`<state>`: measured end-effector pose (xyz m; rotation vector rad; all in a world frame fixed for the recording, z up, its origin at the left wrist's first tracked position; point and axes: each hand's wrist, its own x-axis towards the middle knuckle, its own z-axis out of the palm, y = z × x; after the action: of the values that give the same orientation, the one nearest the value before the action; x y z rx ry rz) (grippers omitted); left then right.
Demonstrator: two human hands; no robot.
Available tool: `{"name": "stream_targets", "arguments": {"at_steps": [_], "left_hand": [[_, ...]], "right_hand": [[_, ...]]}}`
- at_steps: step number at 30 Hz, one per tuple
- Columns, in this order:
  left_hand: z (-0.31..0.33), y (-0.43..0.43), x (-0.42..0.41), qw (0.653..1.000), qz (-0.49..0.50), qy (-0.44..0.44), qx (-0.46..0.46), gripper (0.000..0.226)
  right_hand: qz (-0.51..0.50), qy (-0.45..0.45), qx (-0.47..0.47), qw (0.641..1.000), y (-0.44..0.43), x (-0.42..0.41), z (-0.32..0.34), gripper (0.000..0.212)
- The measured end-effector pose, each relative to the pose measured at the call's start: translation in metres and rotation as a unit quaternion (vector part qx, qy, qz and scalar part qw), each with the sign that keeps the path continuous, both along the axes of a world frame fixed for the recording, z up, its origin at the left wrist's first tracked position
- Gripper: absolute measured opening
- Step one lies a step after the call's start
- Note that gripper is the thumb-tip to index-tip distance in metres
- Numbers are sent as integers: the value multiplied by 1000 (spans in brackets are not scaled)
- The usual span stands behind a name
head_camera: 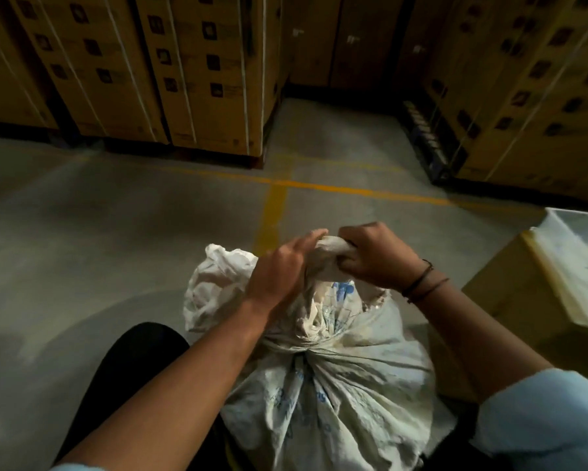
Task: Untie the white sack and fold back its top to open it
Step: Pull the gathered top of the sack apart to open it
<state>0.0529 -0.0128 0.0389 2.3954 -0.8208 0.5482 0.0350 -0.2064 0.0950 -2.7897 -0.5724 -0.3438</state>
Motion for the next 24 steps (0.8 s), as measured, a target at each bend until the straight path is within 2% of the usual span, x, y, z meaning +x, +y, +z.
{"name": "stream_targets", "arguments": {"at_steps": [4,6,7,9,11,15,18,21,23,24], "left_hand": [[25,-19,-16,996,-31,-74,-50,38],[35,-31,-24,991,-71,-89,-70,40],[39,-37,-27,990,-102,-63,-72,43],[40,-45,-31,986,-157,27,-49,50],[32,-47,-31,974,-196,108,-17,42],[19,-46,-24,950,-187,244,62,50],[12,-39,-19,964,-152,200,87,50],[4,-26,-18,974,-179,115,73,40],[1,-22,-20,980,-183,46,67,37],[1,-22,-22,981,-180,12,66,34]], "right_hand": [[-50,-228,-79,969,-7,-37,17,18],[-35,-300,-106,947,-18,-49,20,15],[-16,-311,-118,943,-26,-53,19,17],[28,-275,-122,953,-45,-58,12,28],[59,-220,-127,965,-57,-62,1,47],[69,-124,-140,980,-59,-65,-22,70],[47,-44,-87,994,-59,-65,-31,80],[65,75,1,995,-58,-68,-36,64],[74,172,67,980,-60,-70,-36,58],[63,191,89,976,-61,-72,-35,55]]}}
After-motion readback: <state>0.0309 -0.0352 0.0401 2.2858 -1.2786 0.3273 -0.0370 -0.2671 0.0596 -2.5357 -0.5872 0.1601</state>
